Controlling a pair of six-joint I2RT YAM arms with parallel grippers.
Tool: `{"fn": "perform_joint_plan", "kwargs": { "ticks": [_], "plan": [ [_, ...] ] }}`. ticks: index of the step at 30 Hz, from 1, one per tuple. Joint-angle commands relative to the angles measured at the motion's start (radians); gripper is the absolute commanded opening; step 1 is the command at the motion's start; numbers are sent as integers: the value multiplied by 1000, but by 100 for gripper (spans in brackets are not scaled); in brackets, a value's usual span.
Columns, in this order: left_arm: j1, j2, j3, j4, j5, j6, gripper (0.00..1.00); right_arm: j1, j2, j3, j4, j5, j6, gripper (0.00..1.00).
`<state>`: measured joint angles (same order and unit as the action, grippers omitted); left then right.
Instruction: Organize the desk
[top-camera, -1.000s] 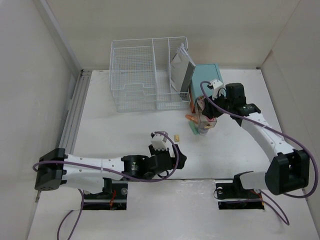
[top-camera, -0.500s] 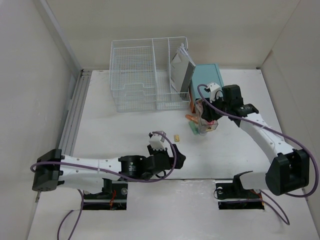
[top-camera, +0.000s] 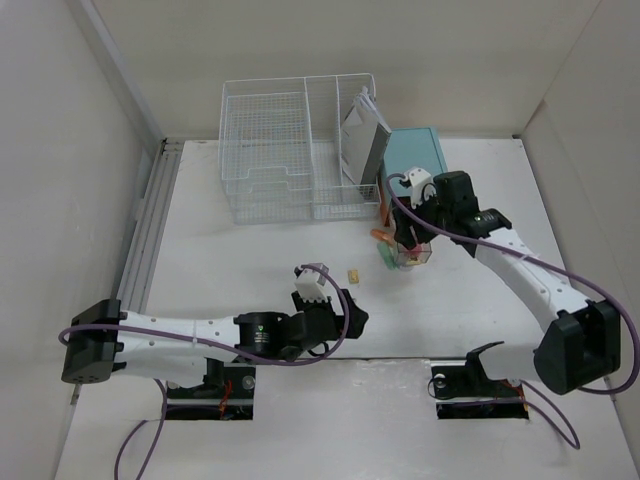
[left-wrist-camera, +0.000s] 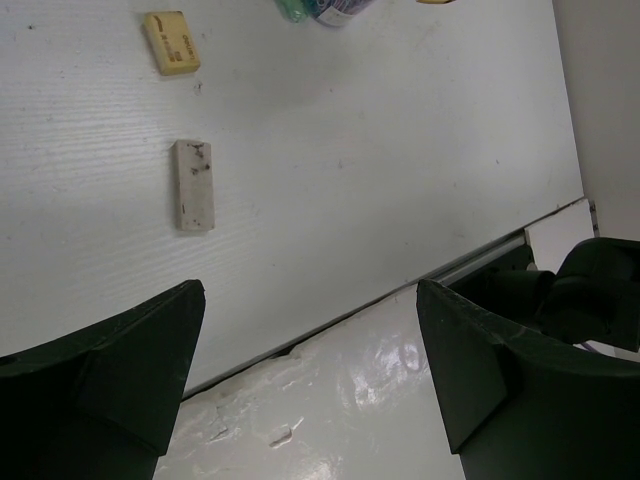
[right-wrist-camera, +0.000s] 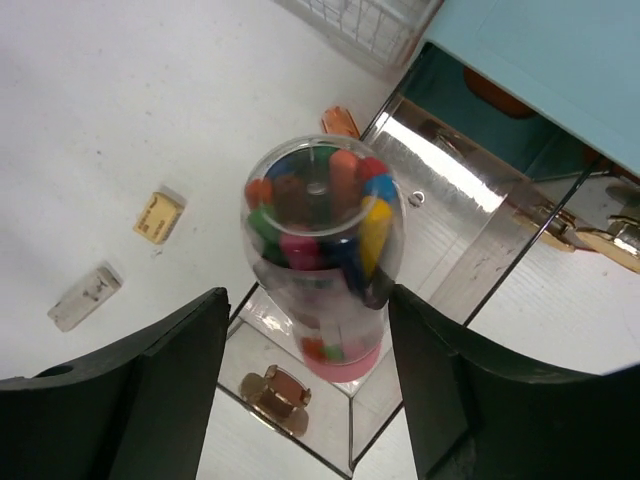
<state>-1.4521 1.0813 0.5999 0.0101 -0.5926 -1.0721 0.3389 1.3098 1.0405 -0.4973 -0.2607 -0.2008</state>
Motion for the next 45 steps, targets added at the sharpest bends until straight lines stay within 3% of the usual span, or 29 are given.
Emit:
{"fn": "perform_joint_plan", "kwargs": {
  "ticks": [1, 6, 17, 19, 20, 21, 23, 24, 26, 33, 40, 45],
  "plan": [
    [-5, -29, -8, 11, -24, -8, 84, 28, -50, 59, 17, 11, 17, 71],
    [-5, -29, -8, 11, -24, -8, 84, 28, -83, 69, 17, 41, 17, 71],
    [-5, 0, 12, 40, -24, 17, 84, 28, -125, 69, 48, 109, 17, 61],
    [-5, 25, 27, 71, -24, 41, 82, 28, -147, 69, 48, 120, 8, 46],
    [-5, 37, 49, 89, -24, 60, 79, 19, -147, 69, 48, 130, 8, 32],
    [-5, 70, 63, 105, -24, 99, 73, 18, -162, 69, 57, 139, -6, 0],
    [8, 115, 99, 152, 0, 144, 48, -3, -193, 69, 57, 146, -17, 0],
    [18, 141, 145, 168, 13, 168, 16, -38, -205, 69, 66, 134, -17, 0],
    [65, 224, 187, 224, 78, 224, 0, -79, -246, 69, 78, 124, -17, 0],
    [248, 434, 270, 473, 347, 253, 0, -276, -256, 59, 91, 112, 18, 0],
    [331, 649, 422, 521, 529, 235, 0, -460, -92, 76, 10, -173, 18, 0],
    [351, 739, 524, 530, 571, 235, 0, -534, -43, 90, -9, -351, 0, 0]
  ]
}}
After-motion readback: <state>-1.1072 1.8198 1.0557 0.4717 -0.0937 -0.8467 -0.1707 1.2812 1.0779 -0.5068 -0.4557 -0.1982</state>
